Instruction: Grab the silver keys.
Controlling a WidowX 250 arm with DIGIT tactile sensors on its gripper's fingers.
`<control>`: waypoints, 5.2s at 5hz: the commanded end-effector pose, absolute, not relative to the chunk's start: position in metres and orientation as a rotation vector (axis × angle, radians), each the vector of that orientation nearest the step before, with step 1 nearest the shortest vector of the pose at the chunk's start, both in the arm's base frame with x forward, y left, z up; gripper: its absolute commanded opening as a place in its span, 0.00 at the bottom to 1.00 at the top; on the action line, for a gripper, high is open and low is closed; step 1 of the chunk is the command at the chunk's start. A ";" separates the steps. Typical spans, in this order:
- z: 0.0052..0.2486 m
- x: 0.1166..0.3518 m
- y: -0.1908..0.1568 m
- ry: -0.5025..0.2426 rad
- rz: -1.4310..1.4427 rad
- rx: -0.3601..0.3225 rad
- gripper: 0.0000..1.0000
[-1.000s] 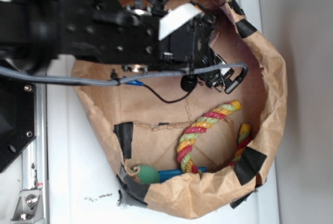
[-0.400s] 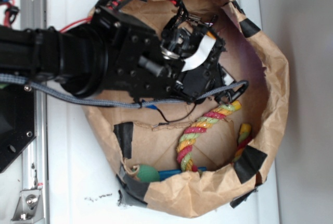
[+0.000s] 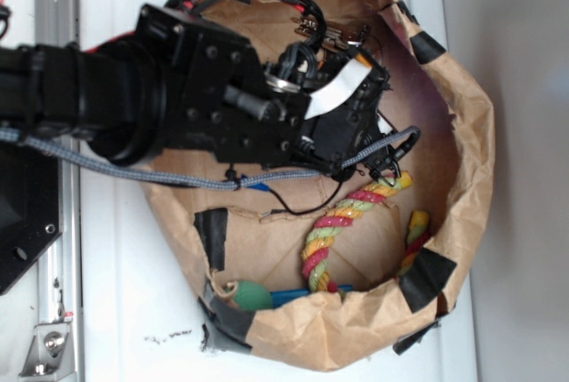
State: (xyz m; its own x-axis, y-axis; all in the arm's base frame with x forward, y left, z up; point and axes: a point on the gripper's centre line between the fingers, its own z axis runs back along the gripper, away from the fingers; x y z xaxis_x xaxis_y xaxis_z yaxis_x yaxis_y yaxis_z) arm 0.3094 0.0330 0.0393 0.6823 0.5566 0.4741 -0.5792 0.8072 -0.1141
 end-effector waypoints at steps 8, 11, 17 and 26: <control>0.049 0.324 0.054 -0.641 0.706 0.107 1.00; 0.051 0.326 0.053 -0.637 0.701 0.103 1.00; 0.044 0.330 0.043 -0.638 0.715 0.098 0.00; 0.160 0.271 0.046 -0.396 0.433 -0.331 0.00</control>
State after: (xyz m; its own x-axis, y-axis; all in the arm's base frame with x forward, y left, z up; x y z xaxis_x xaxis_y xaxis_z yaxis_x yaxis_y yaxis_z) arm 0.2632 0.0250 0.1401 0.8644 0.4452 0.2336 -0.3394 0.8595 -0.3821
